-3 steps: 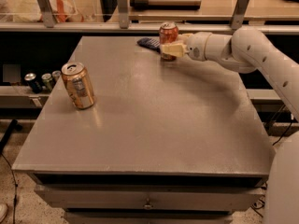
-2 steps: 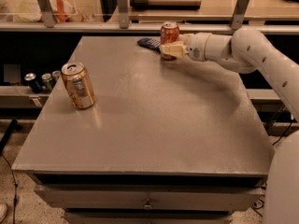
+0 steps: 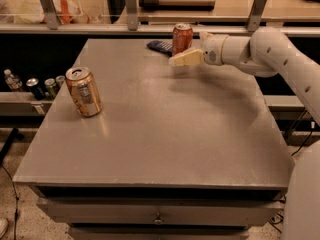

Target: Move coke can near rxbar blueberry

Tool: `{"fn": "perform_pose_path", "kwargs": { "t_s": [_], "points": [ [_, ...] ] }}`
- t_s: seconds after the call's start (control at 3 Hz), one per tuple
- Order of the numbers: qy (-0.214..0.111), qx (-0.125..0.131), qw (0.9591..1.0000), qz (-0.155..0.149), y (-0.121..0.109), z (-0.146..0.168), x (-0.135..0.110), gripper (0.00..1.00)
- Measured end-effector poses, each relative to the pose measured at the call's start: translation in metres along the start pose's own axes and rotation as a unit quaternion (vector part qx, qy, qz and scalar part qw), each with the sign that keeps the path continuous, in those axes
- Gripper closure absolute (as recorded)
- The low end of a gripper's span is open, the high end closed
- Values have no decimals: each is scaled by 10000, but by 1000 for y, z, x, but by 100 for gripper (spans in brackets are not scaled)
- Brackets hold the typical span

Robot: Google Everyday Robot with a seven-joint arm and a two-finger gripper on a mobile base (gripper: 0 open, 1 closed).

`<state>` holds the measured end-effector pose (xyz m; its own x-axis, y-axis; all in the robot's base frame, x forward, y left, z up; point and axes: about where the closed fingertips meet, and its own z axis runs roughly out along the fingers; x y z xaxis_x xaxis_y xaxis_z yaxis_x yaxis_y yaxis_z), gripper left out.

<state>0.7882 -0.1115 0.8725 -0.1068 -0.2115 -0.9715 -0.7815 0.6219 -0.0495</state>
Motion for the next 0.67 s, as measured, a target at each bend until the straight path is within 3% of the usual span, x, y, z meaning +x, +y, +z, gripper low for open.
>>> {"fn": "perform_pose_path", "kwargs": {
  "t_s": [0.67],
  "points": [
    [736,-101,9972,-118,6,-35,4,0]
  ]
}}
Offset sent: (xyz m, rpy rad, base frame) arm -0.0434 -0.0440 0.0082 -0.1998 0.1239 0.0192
